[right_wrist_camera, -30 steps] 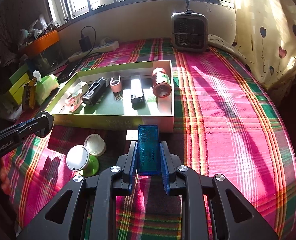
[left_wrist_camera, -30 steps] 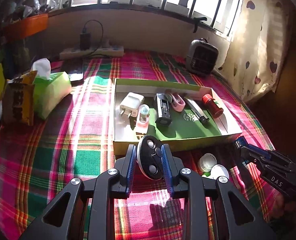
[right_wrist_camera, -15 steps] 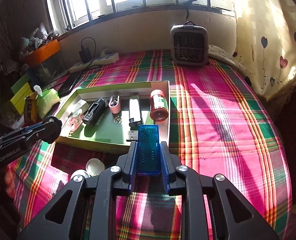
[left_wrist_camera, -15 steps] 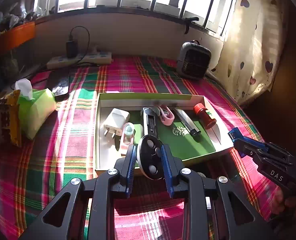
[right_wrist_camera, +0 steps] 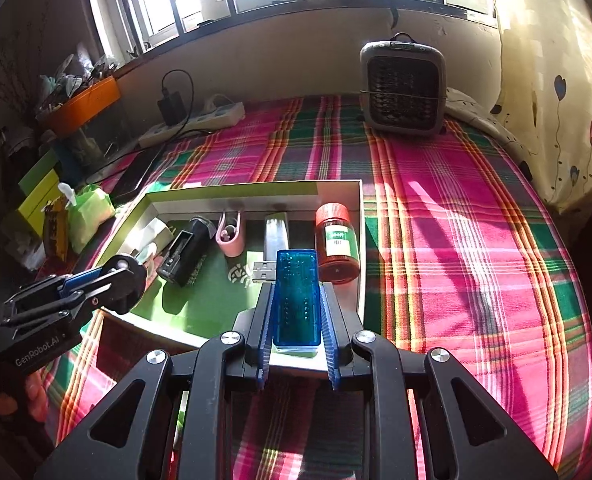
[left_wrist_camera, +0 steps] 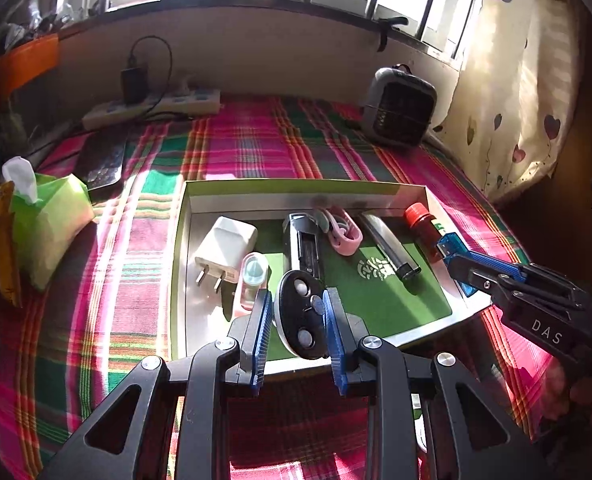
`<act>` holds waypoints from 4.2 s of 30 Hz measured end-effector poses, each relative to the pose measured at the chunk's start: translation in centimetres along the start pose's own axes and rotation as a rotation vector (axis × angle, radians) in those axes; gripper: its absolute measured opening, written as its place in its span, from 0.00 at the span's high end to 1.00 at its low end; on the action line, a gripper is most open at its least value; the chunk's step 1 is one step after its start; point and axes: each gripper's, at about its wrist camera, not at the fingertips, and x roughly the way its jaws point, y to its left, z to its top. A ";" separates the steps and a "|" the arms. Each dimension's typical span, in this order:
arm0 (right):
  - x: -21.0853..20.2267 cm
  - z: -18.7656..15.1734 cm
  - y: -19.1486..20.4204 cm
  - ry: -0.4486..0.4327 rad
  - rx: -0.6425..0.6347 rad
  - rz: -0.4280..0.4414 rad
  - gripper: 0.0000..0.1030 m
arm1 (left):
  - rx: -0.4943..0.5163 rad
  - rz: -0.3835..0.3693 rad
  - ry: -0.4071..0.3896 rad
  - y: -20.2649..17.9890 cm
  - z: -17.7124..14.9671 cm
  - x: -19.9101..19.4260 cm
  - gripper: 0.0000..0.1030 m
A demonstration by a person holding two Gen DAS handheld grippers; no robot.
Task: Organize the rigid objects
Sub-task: 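Carry black gadget into box with left tool while right tool lowers blue case inside, then open left tool to release black gadget while right tool releases blue case, then grasp white-lidded green jar with right tool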
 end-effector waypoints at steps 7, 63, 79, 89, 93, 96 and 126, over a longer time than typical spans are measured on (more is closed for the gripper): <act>1.6 0.6 0.1 0.022 -0.006 0.005 0.78 | 0.001 -0.001 0.014 0.0 0.0 0.8 0.76; 2.7 0.3 0.4 0.021 -0.009 -0.018 0.64 | 0.010 0.017 0.004 0.0 -0.5 0.7 0.69; -0.3 -1.1 1.0 -0.035 0.002 0.032 0.56 | 0.004 0.002 -0.036 -0.1 -1.2 -2.1 0.65; -3.5 -3.5 2.7 -0.061 0.001 0.141 0.56 | -0.025 -0.008 -0.060 0.6 -2.8 -4.2 0.65; -3.9 -4.7 4.1 -0.049 -0.019 0.176 0.56 | -0.031 -0.004 -0.058 1.0 -3.6 -4.7 0.64; -4.0 -5.5 5.0 -0.039 -0.038 0.173 0.56 | -0.037 -0.004 -0.058 1.2 -4.1 -5.0 0.64; -2.3 -7.9 7.9 0.007 -0.139 0.058 0.65 | -0.045 -0.013 -0.029 2.0 -5.7 -5.1 0.64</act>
